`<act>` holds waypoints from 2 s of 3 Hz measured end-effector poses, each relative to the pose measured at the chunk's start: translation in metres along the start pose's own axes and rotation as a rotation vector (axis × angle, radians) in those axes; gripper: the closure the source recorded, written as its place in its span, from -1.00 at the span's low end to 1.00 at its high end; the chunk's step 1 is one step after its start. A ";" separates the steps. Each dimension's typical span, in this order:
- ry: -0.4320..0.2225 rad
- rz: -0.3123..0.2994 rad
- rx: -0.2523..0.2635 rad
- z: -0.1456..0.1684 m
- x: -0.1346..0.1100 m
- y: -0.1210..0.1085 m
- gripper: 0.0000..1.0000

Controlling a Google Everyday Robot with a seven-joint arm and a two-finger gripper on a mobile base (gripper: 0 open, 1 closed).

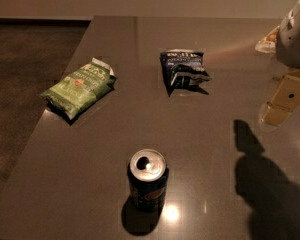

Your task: Move blue chip bag near pepsi can

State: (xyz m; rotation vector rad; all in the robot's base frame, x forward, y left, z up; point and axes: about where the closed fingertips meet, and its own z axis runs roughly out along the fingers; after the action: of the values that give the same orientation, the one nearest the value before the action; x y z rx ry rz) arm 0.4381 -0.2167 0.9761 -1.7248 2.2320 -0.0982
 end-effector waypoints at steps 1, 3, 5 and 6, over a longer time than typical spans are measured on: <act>0.000 0.000 0.000 0.000 0.000 0.000 -1.00; 0.070 0.086 -0.055 0.022 0.008 -0.029 -1.00; 0.035 0.287 -0.043 0.080 0.011 -0.095 -1.00; -0.020 0.400 0.016 0.113 -0.001 -0.126 -1.00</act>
Offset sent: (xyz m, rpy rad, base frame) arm 0.0056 -0.0055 -0.0044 -0.0290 0.0471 -0.0348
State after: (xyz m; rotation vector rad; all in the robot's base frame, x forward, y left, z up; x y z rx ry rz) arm 0.5881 -0.2338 0.9001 -1.2334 2.5027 -0.0064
